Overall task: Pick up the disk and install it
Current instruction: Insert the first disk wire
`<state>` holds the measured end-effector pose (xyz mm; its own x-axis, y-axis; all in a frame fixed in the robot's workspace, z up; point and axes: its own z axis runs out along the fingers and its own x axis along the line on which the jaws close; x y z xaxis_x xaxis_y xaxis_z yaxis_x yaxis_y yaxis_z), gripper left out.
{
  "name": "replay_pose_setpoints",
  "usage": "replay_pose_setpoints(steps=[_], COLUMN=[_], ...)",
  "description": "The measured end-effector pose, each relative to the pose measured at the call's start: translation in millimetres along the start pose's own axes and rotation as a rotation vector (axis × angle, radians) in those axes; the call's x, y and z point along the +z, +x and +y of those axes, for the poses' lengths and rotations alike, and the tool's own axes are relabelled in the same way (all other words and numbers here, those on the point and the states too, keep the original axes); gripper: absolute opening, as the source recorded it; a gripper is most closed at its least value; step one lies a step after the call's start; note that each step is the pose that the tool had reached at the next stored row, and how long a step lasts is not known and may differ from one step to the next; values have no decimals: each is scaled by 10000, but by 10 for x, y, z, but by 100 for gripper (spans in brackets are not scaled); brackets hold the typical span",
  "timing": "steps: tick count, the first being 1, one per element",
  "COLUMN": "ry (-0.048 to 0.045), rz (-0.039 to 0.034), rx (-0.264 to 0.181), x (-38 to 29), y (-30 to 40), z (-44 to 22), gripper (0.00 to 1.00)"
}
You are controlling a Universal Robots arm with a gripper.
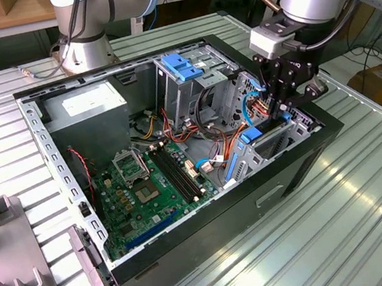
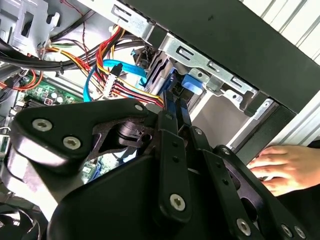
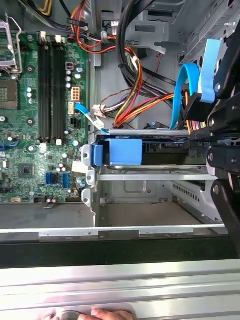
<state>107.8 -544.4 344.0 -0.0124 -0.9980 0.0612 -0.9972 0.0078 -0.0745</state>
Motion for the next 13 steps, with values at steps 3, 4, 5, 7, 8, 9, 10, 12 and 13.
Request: replay_pose_setpoints(steps=[3,4,5,7,8,9,10,12,13], ry=[0,0,-3,-12,-12,-12,-12,-13,-13], rz=[-1,-2,-9,-3,-4,-1,-5,-38,-87], rx=[0,0,0,0,0,-1,-1,2,6], x=[3,-1,-10,-62,-62,-62,-61,-61,-60], y=[0,0,0,4,4,4,3,6,8], z=[0,0,-1,-5,-5,-5,-5,-5,-5], gripper=[17,17,17,17,17,17,17,17,17])
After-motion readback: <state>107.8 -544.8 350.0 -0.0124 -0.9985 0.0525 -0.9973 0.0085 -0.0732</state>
